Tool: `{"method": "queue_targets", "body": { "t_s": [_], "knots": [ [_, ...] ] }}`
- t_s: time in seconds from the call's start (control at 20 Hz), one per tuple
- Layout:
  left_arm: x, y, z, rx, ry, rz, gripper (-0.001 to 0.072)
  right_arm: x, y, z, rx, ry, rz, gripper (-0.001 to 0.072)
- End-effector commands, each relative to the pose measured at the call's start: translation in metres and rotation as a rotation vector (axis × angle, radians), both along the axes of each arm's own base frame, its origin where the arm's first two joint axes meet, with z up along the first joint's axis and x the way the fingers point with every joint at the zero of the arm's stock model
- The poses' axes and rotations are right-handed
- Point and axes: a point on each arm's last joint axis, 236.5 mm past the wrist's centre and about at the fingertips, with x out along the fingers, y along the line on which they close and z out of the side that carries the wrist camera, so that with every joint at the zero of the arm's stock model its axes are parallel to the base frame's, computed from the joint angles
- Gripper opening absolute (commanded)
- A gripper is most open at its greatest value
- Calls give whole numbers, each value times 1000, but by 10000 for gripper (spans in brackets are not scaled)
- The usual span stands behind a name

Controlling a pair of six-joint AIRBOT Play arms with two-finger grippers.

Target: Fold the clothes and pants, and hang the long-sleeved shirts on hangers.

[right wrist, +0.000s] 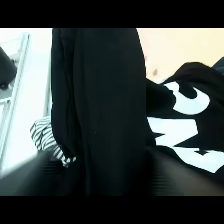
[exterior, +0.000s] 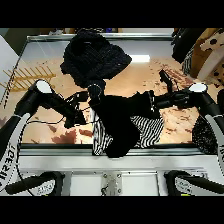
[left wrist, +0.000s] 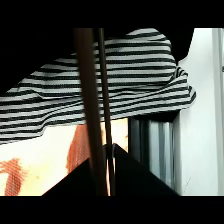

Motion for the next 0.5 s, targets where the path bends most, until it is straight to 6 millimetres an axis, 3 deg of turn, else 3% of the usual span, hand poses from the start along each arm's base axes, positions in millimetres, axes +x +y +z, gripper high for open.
{"method": "queue_targets", "body": {
  "t_s": [0.0, 0.2, 0.45],
  "knots": [
    [0, 0, 0, 1, -1, -1, 15, -3, -4, -10, -43, -34, 28, 28],
    [0, 1, -1, 7, -2, -2, 15, -2, -4, -13, -48, -145, 66, 20],
    [3, 1, -2, 7, -11, 4, 15, 20, -7, -18, -84, -270, 19, 19]
  ]
}}
